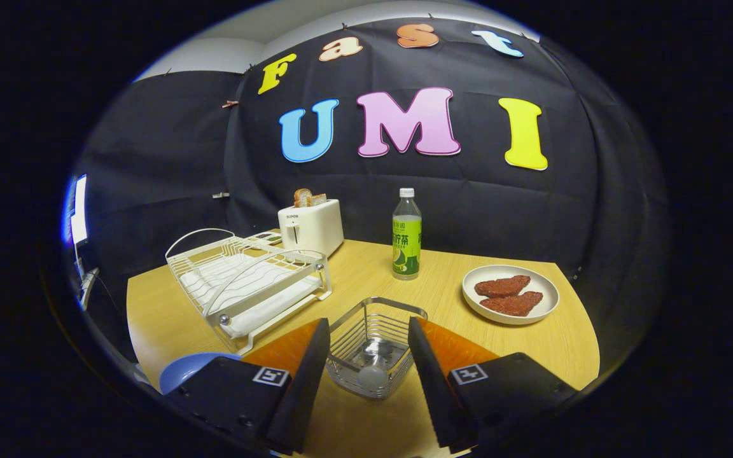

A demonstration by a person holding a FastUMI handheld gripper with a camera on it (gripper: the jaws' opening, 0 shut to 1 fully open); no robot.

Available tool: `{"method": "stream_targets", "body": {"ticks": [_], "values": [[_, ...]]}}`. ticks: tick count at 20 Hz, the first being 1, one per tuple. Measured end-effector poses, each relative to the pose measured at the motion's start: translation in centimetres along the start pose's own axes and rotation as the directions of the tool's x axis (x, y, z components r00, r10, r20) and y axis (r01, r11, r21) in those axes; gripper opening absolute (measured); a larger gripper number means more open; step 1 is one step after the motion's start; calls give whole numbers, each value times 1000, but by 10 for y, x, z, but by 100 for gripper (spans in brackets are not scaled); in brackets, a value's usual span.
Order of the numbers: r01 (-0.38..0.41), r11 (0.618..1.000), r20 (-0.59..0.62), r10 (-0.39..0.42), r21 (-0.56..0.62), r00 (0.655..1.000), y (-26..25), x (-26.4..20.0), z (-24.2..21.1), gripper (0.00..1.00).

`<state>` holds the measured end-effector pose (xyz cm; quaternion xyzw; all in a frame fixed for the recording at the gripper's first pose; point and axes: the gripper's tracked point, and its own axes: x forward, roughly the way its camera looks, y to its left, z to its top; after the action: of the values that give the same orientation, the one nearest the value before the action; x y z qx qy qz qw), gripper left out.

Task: Take the plate from the dish rack, then take the spoon from the basket and place it into the plate.

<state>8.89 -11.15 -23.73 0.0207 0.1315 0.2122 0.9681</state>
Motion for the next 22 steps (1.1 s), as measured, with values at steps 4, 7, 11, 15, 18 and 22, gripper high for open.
{"method": "stream_targets", "body": {"ticks": [4, 7, 11, 15, 18, 22], "values": [[21, 1000, 10, -21, -8, 1000, -1, 9, -1, 43], [51, 999, 5, -51, -13, 999, -3, 12, -1, 26], [45, 997, -25, -47, -60, 999, 0, 16, 0, 21], [37, 999, -72, -39, -34, 997, -1, 14, 2, 18], [39, 998, -80, -42, -41, 996, -4, 7, 14, 17], [29, 998, -83, -33, -48, 996, -2, -15, 37, 17]]}}
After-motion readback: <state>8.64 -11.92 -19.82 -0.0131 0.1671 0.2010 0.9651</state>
